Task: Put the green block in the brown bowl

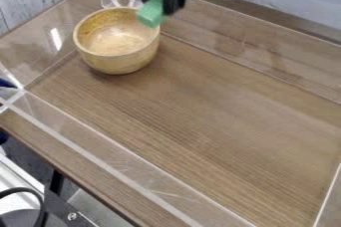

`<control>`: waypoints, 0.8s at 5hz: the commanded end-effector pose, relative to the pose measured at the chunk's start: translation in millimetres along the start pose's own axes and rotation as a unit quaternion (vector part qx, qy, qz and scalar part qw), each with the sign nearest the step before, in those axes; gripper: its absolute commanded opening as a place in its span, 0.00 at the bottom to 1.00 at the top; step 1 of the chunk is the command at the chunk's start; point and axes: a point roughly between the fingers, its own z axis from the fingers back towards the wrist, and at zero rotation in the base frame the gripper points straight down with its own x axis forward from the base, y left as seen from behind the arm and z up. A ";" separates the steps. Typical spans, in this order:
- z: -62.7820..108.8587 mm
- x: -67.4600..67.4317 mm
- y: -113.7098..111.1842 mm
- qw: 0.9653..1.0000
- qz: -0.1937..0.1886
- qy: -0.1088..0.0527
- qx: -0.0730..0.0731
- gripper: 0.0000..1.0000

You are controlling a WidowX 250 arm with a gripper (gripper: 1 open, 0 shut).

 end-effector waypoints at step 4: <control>-28.7 8.5 70.1 0.999 0.040 -0.008 0.029 0.00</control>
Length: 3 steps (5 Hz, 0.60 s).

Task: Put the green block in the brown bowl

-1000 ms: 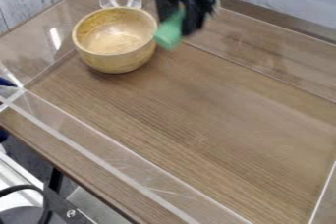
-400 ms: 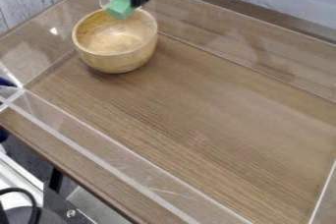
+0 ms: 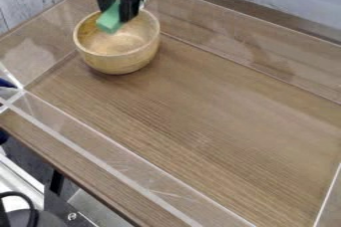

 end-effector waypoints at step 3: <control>-0.7 2.0 8.6 1.000 -0.001 -0.013 0.009 0.00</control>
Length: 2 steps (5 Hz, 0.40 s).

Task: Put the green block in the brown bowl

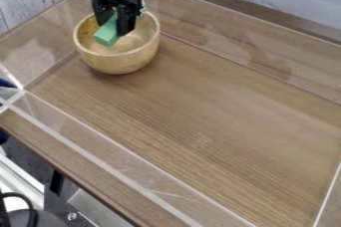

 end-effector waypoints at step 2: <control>15.2 4.1 5.9 1.000 0.005 -0.025 0.012 0.00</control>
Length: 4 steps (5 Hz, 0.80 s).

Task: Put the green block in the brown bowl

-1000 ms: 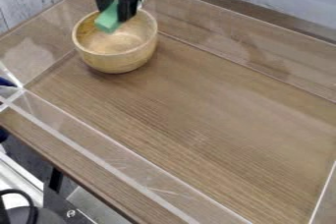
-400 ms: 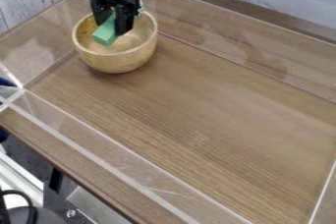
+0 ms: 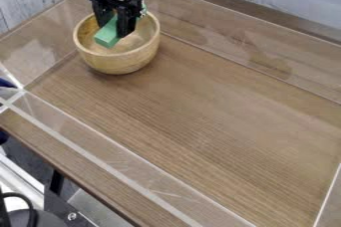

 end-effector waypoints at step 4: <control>9.3 5.0 3.9 1.000 0.004 -0.018 0.007 0.00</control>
